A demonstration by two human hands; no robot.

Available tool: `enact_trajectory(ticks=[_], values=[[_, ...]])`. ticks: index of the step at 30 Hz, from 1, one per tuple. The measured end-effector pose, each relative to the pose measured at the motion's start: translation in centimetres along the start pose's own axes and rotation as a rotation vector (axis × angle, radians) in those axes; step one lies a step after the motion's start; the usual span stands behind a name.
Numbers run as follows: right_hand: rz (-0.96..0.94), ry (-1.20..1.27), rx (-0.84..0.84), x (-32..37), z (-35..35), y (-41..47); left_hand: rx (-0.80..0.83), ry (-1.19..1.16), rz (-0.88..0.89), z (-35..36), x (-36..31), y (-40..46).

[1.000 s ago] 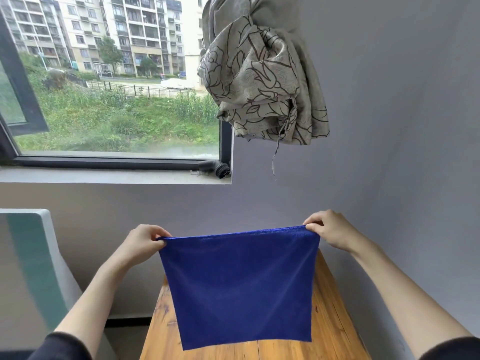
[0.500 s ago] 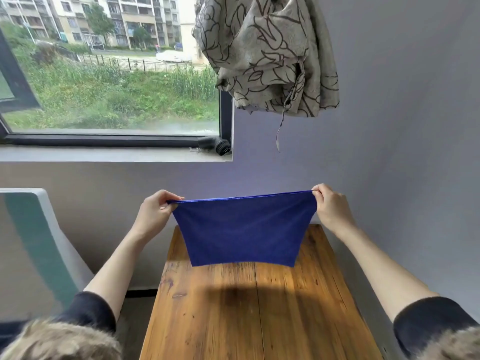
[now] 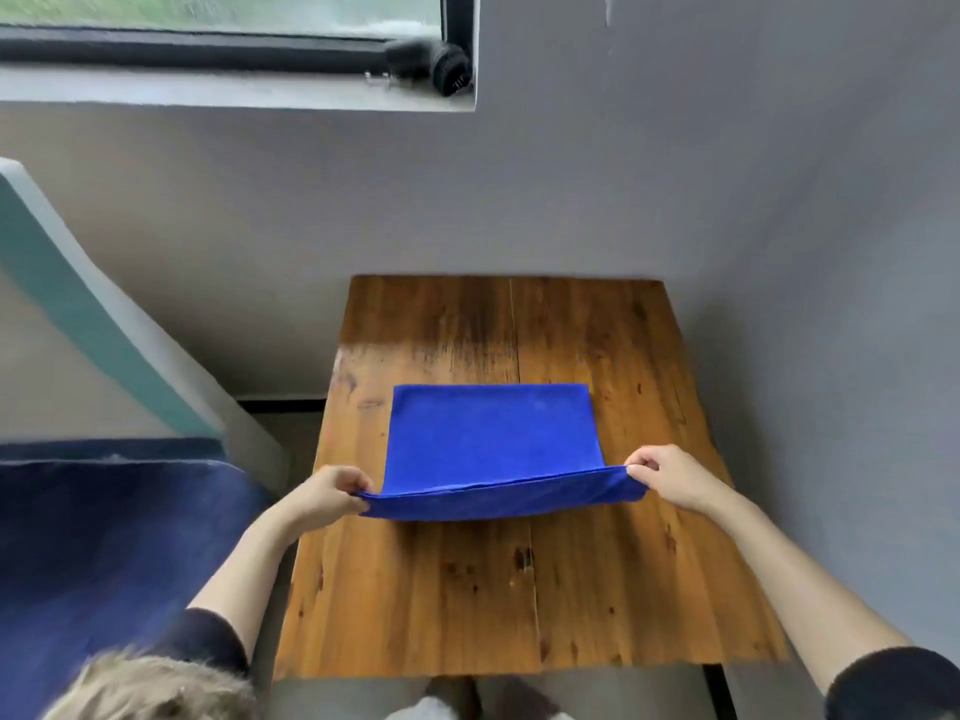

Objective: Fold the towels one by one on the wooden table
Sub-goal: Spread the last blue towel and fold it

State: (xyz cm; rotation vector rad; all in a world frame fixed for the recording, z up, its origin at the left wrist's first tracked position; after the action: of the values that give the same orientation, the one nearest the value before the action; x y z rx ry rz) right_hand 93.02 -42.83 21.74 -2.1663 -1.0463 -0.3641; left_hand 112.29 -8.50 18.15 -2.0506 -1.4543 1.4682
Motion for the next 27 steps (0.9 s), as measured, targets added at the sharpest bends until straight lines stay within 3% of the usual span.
enact_trajectory(ticks=[4,9,13,19,27], values=[[0.124,0.058,0.167,-3.5,4.0,-1.4,0.150,0.016,-0.092,3.7,3.1,-0.5],[0.217,0.238,0.096,-5.4,4.6,-1.3,0.199,-0.201,-0.122,4.5,3.6,-0.4],[0.259,0.391,-0.023,-6.4,4.5,0.0,0.086,-0.381,-0.107,3.5,2.6,1.0],[0.343,0.591,-0.197,-8.4,5.6,2.9,-0.114,-0.461,-0.075,3.1,1.7,4.9],[0.296,0.547,-0.347,-9.2,6.1,7.8,-0.320,-0.496,-0.046,1.8,3.2,9.6]])
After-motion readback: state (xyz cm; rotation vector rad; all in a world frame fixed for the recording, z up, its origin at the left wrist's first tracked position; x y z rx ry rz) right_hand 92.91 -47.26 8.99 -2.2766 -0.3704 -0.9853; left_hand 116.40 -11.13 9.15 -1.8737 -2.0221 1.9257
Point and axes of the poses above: each hand's wrist, its own y-axis towards the middle knuckle, its own z-axis out of the palm, x = y × z, the point moved 10 cm from there along y, towards the middle knuckle, and after that the axes turned 3 degrees about -z, right-handed, at the moved point
